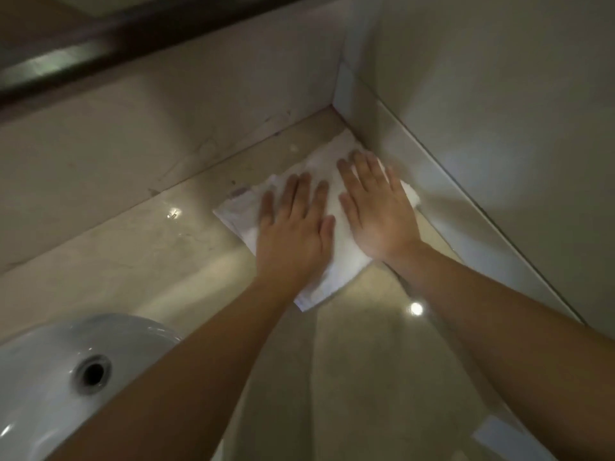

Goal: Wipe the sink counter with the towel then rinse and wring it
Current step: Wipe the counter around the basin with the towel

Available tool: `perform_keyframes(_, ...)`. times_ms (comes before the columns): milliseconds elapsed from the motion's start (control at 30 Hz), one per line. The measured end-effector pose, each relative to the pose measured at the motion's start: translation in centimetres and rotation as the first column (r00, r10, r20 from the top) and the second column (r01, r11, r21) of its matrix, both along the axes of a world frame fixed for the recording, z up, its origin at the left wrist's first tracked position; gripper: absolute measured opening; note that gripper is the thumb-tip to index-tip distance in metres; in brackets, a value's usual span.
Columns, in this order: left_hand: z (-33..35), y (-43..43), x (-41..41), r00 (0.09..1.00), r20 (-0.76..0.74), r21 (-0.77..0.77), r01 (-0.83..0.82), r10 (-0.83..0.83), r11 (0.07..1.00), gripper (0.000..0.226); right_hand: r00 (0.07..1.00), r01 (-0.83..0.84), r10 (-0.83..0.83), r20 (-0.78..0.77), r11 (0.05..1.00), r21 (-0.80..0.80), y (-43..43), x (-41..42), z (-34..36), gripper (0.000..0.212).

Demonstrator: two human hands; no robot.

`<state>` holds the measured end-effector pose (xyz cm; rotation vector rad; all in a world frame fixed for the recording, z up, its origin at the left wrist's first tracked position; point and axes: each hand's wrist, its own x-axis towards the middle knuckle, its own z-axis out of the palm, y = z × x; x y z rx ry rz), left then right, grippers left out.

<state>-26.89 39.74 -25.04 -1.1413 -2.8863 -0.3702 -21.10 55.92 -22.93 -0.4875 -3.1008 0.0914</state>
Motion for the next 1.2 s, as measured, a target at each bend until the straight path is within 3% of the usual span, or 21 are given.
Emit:
perform_keyframes(200,0.2,0.6,-6.3,0.998,0.012,-0.025,0.062,-0.062,0.998,0.06,0.998,0.06,-0.06,0.005,0.998,0.018,0.3,-5.9,-0.1,0.064)
perform_keyframes(600,0.5,-4.2,-4.9,1.0,-0.004,0.002,0.004,-0.004,1.0,0.057,0.998,0.035,-0.034,0.052,0.999,-0.031,-4.3,-5.2,0.6,0.06)
perform_keyframes(1000,0.5,-21.4,-4.1,0.988,-0.041,-0.003,-0.152,0.152,0.988,0.053,0.998,-0.068,0.068,-0.005,0.993,-0.094,-21.8,-6.0,0.4,0.063)
perform_keyframes(1200,0.3,-29.7,-4.4,0.985,-0.034,-0.087,-0.17,0.168,0.982,0.054,0.992,-0.121,0.115,-0.051,0.983,-0.137,-29.5,-6.6,-0.1,0.061)
